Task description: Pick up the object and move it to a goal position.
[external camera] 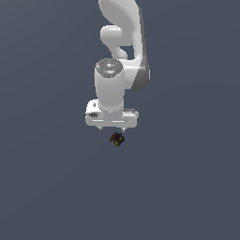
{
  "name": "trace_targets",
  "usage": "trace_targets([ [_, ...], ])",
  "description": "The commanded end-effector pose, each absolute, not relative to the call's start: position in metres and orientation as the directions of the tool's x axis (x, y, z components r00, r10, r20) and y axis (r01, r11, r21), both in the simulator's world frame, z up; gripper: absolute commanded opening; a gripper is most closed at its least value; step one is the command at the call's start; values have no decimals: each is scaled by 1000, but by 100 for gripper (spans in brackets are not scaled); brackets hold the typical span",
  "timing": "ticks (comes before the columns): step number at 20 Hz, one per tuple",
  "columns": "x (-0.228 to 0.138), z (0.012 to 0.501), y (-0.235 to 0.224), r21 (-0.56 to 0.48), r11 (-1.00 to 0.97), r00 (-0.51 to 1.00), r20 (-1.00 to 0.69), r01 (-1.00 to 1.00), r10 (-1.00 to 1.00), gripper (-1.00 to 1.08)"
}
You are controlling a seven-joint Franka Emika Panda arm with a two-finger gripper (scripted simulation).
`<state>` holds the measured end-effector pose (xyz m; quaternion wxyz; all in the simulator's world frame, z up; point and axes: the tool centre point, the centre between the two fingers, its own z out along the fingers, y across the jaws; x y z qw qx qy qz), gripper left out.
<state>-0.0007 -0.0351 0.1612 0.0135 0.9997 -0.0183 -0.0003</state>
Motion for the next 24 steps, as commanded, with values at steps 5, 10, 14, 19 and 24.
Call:
trace_targets([
  [5,2,166,-44,33,-998,998,14,-54,-54,100],
  [10,8,176,-62,47,-995,996,42,-85,-83,100],
  [14,8,175,-61,46,-995,996,41,-85,-83,100],
  [19,7,170,-59,41,-993,993,40,-115,-113,100],
  [24,4,160,-54,31,-984,984,38,-178,-177,100],
])
